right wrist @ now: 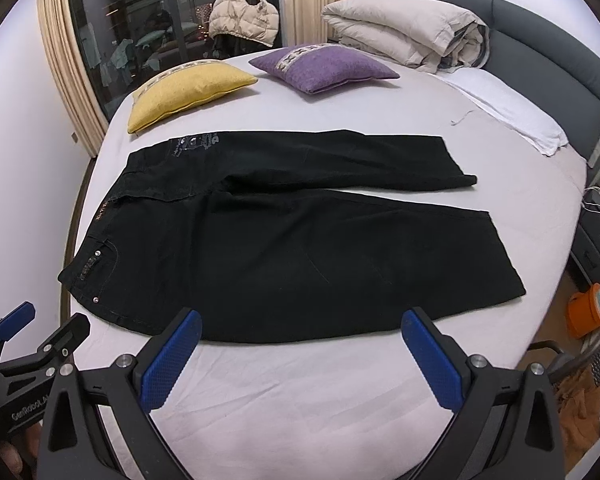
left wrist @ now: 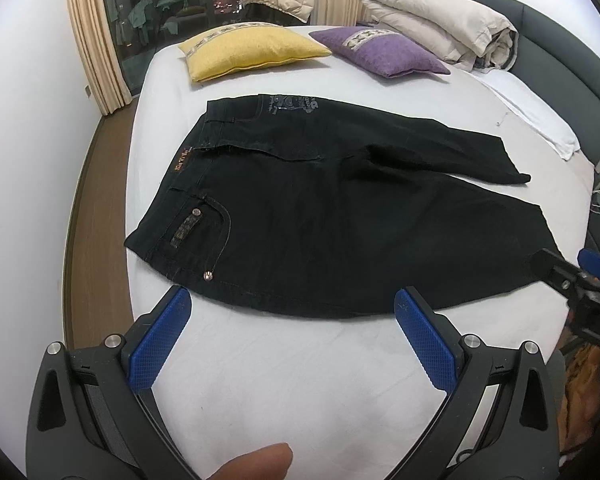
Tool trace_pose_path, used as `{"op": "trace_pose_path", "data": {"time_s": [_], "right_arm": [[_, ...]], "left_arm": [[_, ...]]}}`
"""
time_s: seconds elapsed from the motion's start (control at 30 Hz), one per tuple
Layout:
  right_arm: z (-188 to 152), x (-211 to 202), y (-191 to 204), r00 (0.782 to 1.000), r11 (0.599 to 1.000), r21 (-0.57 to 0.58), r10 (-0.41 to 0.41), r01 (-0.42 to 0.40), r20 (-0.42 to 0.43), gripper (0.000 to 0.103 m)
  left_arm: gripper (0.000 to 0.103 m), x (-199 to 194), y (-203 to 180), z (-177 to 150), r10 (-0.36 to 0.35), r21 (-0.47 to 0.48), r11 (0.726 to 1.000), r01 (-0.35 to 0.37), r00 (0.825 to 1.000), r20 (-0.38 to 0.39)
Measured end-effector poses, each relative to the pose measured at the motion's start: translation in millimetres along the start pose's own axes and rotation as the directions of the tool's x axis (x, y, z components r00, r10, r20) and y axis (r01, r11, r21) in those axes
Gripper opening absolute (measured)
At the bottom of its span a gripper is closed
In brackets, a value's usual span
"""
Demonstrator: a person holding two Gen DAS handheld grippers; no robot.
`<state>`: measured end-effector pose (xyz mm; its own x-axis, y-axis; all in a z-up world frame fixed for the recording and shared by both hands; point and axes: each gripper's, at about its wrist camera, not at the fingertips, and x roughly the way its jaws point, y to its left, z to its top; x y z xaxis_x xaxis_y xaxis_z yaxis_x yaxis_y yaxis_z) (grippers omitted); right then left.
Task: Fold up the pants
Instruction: 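Grasp the waistband corner of the black jeans with the left gripper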
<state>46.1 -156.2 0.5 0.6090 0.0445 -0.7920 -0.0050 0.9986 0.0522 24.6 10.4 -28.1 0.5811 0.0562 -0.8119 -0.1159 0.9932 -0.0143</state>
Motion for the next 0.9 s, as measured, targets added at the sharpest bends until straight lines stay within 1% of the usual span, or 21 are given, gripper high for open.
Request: {"op": "trace_pose_path", "data": {"time_s": [0.1, 0.13, 0.2, 0.27, 0.33, 0.37, 0.4, 0.43, 0.47, 0.5, 0.53, 0.57, 0.6, 0.63, 0.67, 0.7, 0.77, 0.83, 0.87, 0.9], "right_arm": [[12.6, 6.0, -8.8, 0.997, 0.997, -0.014, 0.076, -0.076, 0.015, 0.103], [20.8, 10.0, -14.3, 0.992, 0.992, -0.02, 0.123, -0.123, 0.025, 0.103], [36.3, 17.1, -24.1, 0.982, 0.983, -0.032, 0.181, -0.18, 0.049, 0.103], [54.1, 25.1, -33.3, 0.975, 0.977, -0.049, 0.21, -0.207, 0.07, 0.103], [73.5, 34.7, -41.1, 0.967, 0.97, -0.073, 0.236, -0.23, 0.092, 0.103], [87.6, 43.0, -45.5, 0.959, 0.962, -0.098, 0.264, -0.254, 0.103, 0.103], [94.4, 47.0, -47.1, 0.956, 0.958, -0.113, 0.275, -0.263, 0.106, 0.103], [105.1, 54.1, -47.9, 0.95, 0.95, -0.144, 0.293, -0.276, 0.111, 0.103], [115.9, 63.1, -48.3, 0.945, 0.941, -0.181, 0.309, -0.286, 0.11, 0.102], [127.9, 74.4, -48.4, 0.94, 0.929, -0.223, 0.325, -0.296, 0.106, 0.102], [134.1, 80.8, -48.8, 0.936, 0.921, -0.243, 0.337, -0.306, 0.1, 0.1], [146.9, 96.1, -49.0, 0.93, 0.904, -0.28, 0.359, -0.324, 0.081, 0.096], [152.8, 104.7, -49.4, 0.93, 0.898, -0.294, 0.362, -0.328, 0.07, 0.094], [164.2, 122.2, -49.7, 0.933, 0.89, -0.318, 0.358, -0.326, 0.046, 0.09], [170.5, 132.8, -49.7, 0.935, 0.886, -0.331, 0.354, -0.325, 0.029, 0.088], [178.8, 147.1, -49.4, 0.932, 0.872, -0.353, 0.363, -0.338, 0.005, 0.086], [189.9, 168.4, -49.2, 0.923, 0.847, -0.387, 0.384, -0.365, -0.031, 0.083], [199.0, 189.0, -47.8, 0.915, 0.825, -0.413, 0.399, -0.387, -0.059, 0.083], [207.9, 205.1, -47.1, 0.914, 0.819, -0.42, 0.399, -0.391, -0.073, 0.082], [211.1, 211.2, -47.8, 0.912, 0.817, -0.418, 0.402, -0.397, -0.081, 0.081]], "left_arm": [[0.103, 13.5, 6.6, 15.5, -0.015, 0.026, 1.0, 0.015, 1.0, 0.009], [0.103, 18.6, 9.3, 23.0, -0.022, 0.039, 0.999, 0.021, 1.0, 0.011], [0.103, 31.3, 14.6, 46.3, -0.023, 0.09, 0.996, 0.021, 0.999, 0.025], [0.103, 47.5, 23.4, 75.0, -0.044, 0.146, 0.989, 0.037, 0.998, 0.042], [0.103, 71.3, 35.9, 110.0, -0.131, 0.179, 0.976, 0.127, 0.991, 0.014], [0.103, 85.2, 43.4, 129.1, -0.173, 0.181, 0.968, 0.172, 0.985, -0.011], [0.103, 99.0, 48.8, 147.9, -0.17, 0.19, 0.967, 0.17, 0.985, -0.017], [0.103, 112.0, 51.6, 163.8, -0.14, 0.22, 0.966, 0.139, 0.99, -0.011], [0.103, 127.5, 52.3, 181.0, -0.108, 0.269, 0.957, 0.107, 0.994, -0.011], [0.103, 144.5, 52.4, 198.2, -0.091, 0.312, 0.946, 0.094, 0.996, -0.025], [0.103, 165.7, 53.4, 218.5, -0.086, 0.349, 0.932, 0.097, 0.995, -0.047], [0.103, 182.1, 56.4, 233.8, -0.072, 0.369, 0.925, 0.087, 0.996, -0.054], [0.103, 196.2, 57.4, 247.2, -0.047, 0.39, 0.918, 0.063, 0.998, -0.051], [0.103, 211.4, 59.2, 261.4, -0.02, 0.413, 0.91, 0.038, 0.999, -0.049], [0.103, 230.0, 62.9, 277.8, -0.015, 0.43, 0.902, 0.038, 0.998, -0.057], [0.103, 245.0, 65.3, 289.9, -0.035, 0.434, 0.898, 0.067, 0.996, -0.08], [0.097, 272.2, 69.1, 308.7, -0.081, 0.44, 0.888, 0.132, 0.988, -0.133], [0.095, 297.2, 71.6, 323.1, -0.088, 0.458, 0.875, 0.157, 0.982, -0.168], [0.094, 308.3, 72.5, 327.7, -0.105, 0.465, 0.866, 0.183, 0.976, -0.189], [0.092, 320.4, 74.5, 332.8, -0.105, 0.472, 0.86, 0.192, 0.973, -0.204]]}}
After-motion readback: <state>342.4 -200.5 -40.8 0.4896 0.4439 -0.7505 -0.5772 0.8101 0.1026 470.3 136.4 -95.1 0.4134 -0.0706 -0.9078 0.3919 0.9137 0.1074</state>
